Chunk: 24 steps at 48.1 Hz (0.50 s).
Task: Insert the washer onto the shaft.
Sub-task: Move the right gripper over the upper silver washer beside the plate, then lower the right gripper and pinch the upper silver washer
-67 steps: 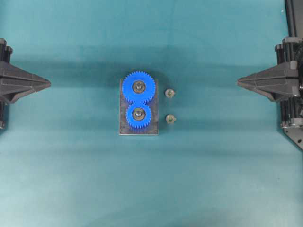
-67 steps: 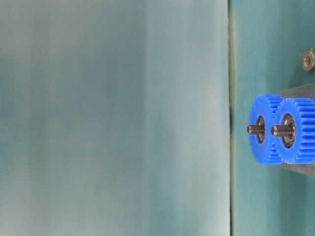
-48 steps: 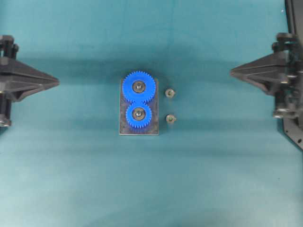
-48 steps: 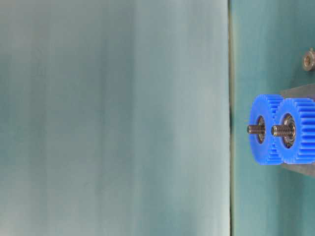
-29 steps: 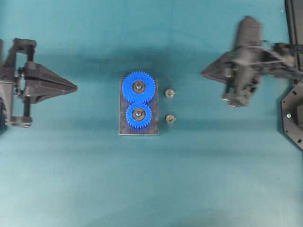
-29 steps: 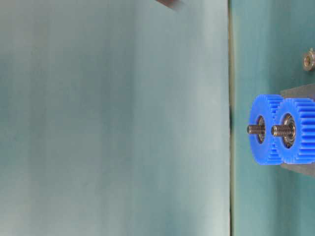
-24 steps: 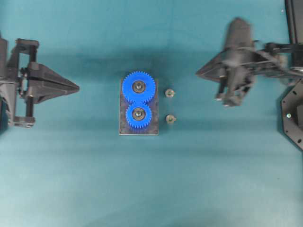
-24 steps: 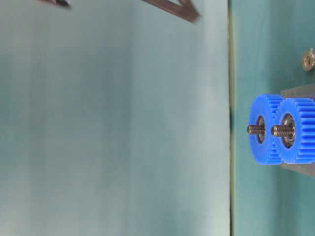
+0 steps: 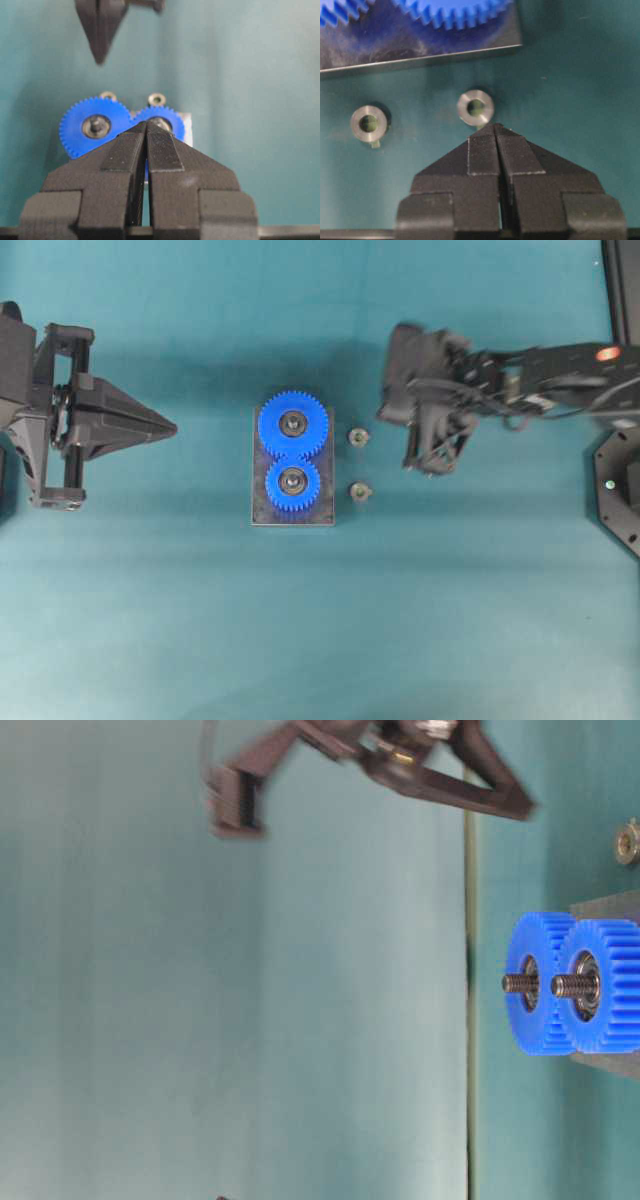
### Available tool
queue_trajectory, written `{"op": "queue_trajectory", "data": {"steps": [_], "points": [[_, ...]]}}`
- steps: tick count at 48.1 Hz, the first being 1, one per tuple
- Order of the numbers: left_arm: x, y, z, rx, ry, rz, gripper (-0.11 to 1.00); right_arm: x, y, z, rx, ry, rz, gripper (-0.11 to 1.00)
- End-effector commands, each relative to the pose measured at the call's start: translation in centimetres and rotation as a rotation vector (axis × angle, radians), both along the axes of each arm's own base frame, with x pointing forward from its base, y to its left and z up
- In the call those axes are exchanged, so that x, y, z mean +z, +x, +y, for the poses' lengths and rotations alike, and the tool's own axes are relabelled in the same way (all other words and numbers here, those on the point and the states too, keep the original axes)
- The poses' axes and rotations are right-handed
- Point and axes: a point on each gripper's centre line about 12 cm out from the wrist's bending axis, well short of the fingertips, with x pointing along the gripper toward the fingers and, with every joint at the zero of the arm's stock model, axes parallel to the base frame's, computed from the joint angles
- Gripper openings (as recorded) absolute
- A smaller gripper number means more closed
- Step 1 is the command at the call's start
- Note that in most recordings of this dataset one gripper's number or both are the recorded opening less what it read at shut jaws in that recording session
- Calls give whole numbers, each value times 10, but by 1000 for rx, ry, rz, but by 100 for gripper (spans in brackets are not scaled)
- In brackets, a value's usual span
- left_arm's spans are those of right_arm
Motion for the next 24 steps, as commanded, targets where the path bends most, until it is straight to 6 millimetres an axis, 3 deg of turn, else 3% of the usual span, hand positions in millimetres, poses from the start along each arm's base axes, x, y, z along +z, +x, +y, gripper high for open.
{"op": "queue_trajectory", "data": {"steps": [1, 14, 17, 24], "points": [[13, 2, 0, -1, 5, -37, 0, 6, 11, 0, 17, -12, -21, 11], [14, 1, -1, -4, 1, -40, 0, -2, 17, -1, 11, -5, -5, 72], [13, 1, -1, -4, 1, -38, 0, -2, 18, -1, 11, -5, -7, 76], [12, 1, -1, -4, 1, -35, 0, -6, 21, -2, 13, -9, -13, 75]]}}
